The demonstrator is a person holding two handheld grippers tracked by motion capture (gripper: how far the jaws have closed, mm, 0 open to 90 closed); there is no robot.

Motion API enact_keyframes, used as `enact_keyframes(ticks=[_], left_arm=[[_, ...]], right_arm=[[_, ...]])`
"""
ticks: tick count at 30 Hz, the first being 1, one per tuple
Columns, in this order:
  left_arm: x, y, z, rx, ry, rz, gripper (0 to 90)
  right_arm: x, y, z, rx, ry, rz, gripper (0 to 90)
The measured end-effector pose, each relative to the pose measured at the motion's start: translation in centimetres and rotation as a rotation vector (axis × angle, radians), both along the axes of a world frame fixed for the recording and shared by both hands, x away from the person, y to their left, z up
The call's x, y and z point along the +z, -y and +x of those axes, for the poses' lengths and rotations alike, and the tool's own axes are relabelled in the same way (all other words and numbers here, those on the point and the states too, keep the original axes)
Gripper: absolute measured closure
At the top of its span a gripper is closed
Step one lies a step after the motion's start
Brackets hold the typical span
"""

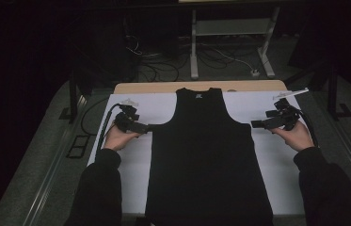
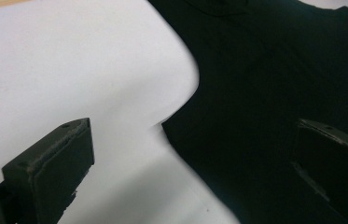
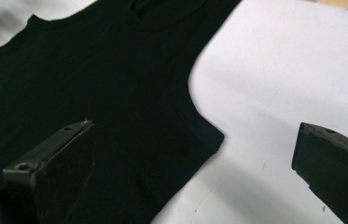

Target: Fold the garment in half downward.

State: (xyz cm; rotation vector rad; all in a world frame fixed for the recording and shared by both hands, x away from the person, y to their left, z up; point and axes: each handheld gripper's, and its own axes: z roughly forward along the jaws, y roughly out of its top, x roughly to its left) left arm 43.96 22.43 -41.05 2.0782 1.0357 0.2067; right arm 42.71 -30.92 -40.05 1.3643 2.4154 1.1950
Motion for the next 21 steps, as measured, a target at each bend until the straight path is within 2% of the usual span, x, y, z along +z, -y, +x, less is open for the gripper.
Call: enact_keyframes(ticks=[9, 13, 18, 21], left_arm=[[-1.2, 0.5, 0.5, -0.003, -0.03, 0.004, 0.0], [-1.5, 0.8, 0.6, -0.017, -0.032, 0.013, 0.0], [-2.1, 0.9, 0.9, -0.006, -0.054, 0.015, 0.0], [-2.3, 0.9, 1.1, 0.006, -0.072, 0.013, 5.8]], right_arm=[[-1.4, -0.6, 0.9, 0.007, -0.035, -0.006, 0.0], [-1.9, -0.8, 1.1, 0.014, -0.048, 0.005, 5.2], [-2.6, -0.8, 1.5, 0.016, -0.064, 0.009, 8.4], [-2.9, -0.8, 1.7, 0.022, -0.074, 0.008, 11.9]])
